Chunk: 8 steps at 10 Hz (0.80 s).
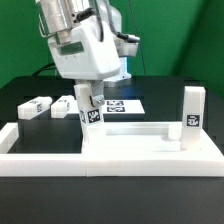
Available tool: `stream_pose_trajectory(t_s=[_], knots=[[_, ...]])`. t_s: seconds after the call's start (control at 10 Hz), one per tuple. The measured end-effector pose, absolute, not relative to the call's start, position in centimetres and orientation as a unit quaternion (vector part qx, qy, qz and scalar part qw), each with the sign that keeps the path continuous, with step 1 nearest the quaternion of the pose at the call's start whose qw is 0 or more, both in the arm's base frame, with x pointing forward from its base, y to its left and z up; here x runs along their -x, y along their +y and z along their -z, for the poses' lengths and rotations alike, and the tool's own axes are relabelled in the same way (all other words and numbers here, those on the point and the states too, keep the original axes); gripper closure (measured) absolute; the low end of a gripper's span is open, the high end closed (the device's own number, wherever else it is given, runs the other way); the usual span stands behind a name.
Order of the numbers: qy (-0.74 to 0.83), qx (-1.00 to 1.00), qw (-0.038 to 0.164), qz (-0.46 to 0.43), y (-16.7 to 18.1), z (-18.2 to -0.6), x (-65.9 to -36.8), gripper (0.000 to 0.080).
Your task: Assemble desk
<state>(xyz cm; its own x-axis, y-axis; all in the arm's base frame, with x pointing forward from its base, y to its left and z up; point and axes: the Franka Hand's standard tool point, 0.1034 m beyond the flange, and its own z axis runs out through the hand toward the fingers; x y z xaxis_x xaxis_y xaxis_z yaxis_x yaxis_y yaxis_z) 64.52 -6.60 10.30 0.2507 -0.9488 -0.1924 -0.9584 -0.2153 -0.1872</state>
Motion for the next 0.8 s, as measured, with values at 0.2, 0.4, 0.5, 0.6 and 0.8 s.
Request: stream_pose_trajectory(t_s=[0.2, 0.4, 0.5, 0.6, 0.8], knots=[[0.709, 0.69, 0.144, -0.03, -6.3, -10.2, -64.5, 0.0501], [0.652, 0.744, 0.14, -0.033, -6.0, -10.2, -64.1, 0.0498], [0.575, 0.805, 0.135, -0.05, -5.6, -10.5, -63.5, 0.0279], [0.479, 0.866, 0.136, -0.044, -6.0, -10.6, -63.5, 0.0279], [0.389, 0.911, 0.135, -0.041, -5.9, -10.7, -63.3, 0.0158]])
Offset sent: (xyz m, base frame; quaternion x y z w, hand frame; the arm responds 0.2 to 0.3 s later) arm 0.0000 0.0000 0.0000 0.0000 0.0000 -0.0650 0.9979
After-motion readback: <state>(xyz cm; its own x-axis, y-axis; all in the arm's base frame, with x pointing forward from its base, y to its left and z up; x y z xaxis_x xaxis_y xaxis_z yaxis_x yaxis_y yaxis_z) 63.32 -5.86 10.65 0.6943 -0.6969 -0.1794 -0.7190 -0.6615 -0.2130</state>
